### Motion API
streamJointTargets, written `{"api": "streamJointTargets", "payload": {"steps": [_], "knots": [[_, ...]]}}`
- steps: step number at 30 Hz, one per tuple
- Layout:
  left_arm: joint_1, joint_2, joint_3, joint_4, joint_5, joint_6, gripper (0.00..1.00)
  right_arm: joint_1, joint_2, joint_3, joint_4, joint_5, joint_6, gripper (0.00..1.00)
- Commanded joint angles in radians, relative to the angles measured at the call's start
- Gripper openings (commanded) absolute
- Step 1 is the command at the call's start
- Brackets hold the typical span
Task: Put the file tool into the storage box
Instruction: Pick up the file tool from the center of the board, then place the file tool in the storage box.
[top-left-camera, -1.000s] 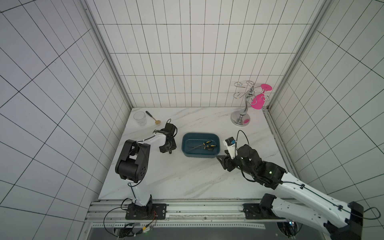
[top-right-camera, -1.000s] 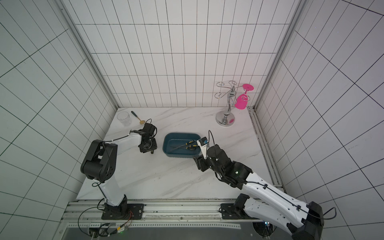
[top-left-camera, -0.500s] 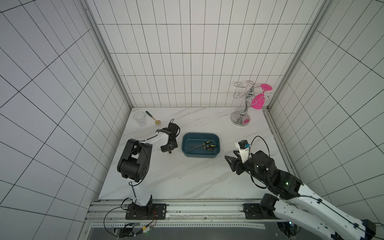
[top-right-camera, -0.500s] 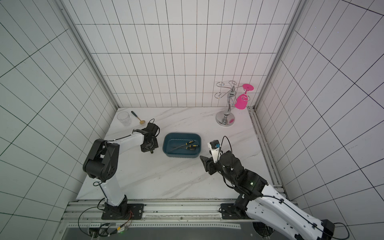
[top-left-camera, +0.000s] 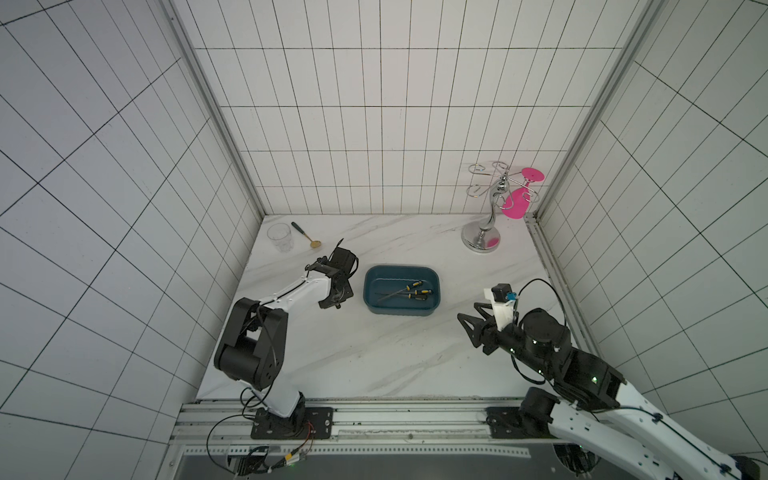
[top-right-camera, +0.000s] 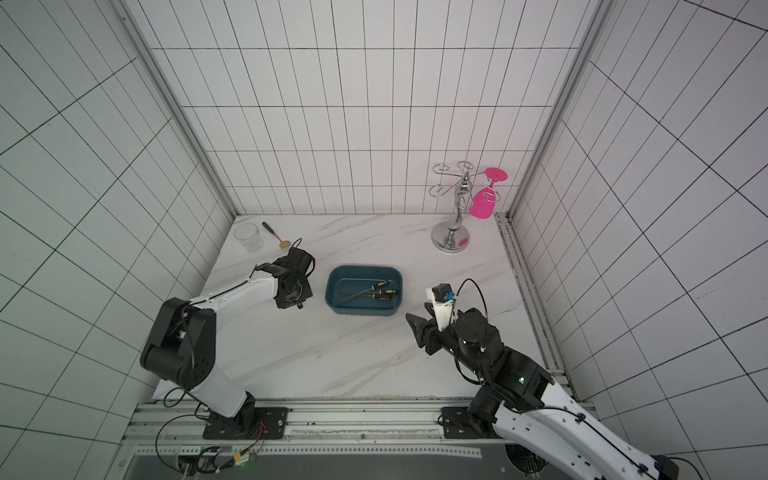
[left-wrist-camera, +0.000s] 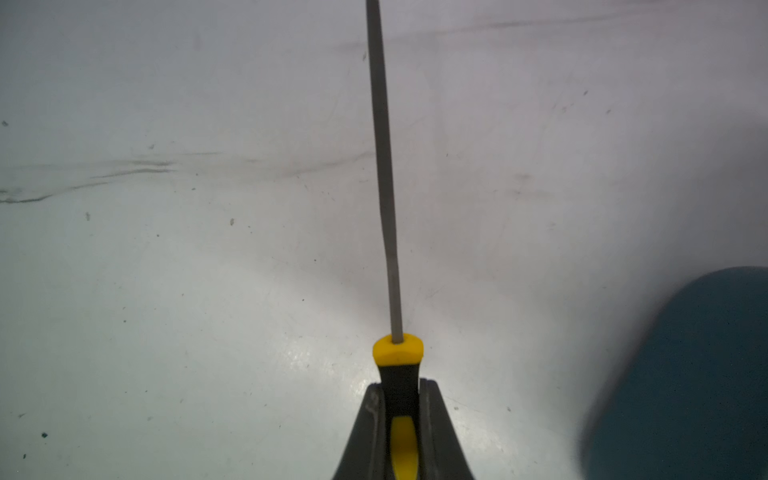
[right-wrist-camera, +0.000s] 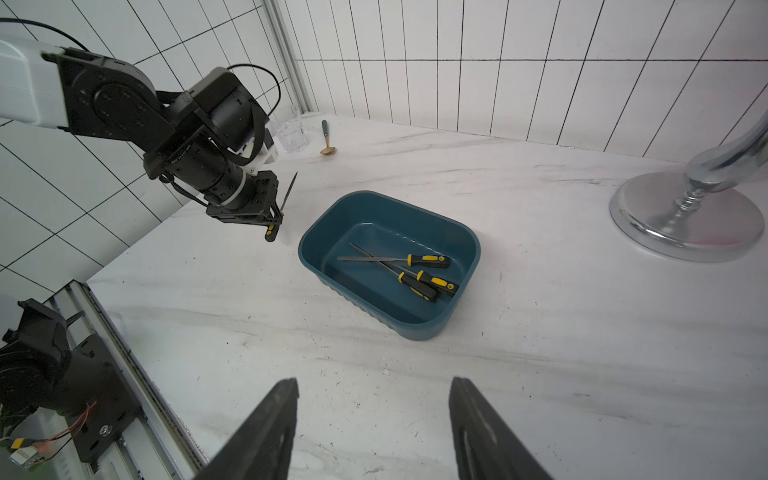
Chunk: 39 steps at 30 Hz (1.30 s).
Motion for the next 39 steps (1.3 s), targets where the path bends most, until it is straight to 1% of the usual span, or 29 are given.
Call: {"api": "streamJointTargets", "payload": {"steps": [1, 6, 11, 16, 19, 20, 22, 26, 32, 36, 39], "knots": [[-0.003, -0.079, 0.007, 0.009, 0.038, -0.068, 0.00, 0.006, -0.015, -0.013, -0.023, -0.022, 0.013, 0.62], [-0.016, -0.185, -0.010, 0.054, 0.064, -0.166, 0.00, 0.006, -0.030, 0.009, -0.042, -0.034, 0.021, 0.62], [-0.079, -0.257, -0.041, 0.169, 0.056, -0.284, 0.00, 0.006, -0.045, 0.052, -0.070, -0.012, 0.023, 0.61], [-0.209, -0.271, -0.042, 0.260, -0.091, -0.398, 0.00, 0.006, -0.055, 0.098, -0.129, 0.055, 0.027, 0.61], [-0.284, -0.239, -0.046, 0.353, -0.161, -0.469, 0.00, 0.006, -0.071, 0.114, -0.160, 0.083, 0.037, 0.61], [-0.321, -0.217, -0.045, 0.391, -0.201, -0.493, 0.00, 0.005, -0.081, 0.114, -0.164, 0.089, 0.038, 0.61], [-0.388, -0.160, -0.020, 0.453, -0.259, -0.505, 0.00, 0.005, -0.101, 0.107, -0.164, 0.099, 0.040, 0.61], [-0.489, -0.028, 0.071, 0.469, -0.381, -0.563, 0.00, 0.005, -0.128, 0.118, -0.187, 0.121, 0.054, 0.60], [-0.549, 0.055, 0.069, 0.596, -0.480, -0.669, 0.00, 0.005, -0.151, 0.169, -0.262, 0.140, 0.086, 0.59], [-0.569, 0.085, 0.050, 0.689, -0.516, -0.734, 0.00, 0.005, -0.170, 0.182, -0.294, 0.147, 0.093, 0.59], [-0.572, 0.127, 0.064, 0.715, -0.516, -0.814, 0.00, 0.005, -0.188, 0.179, -0.300, 0.162, 0.092, 0.59]]}}
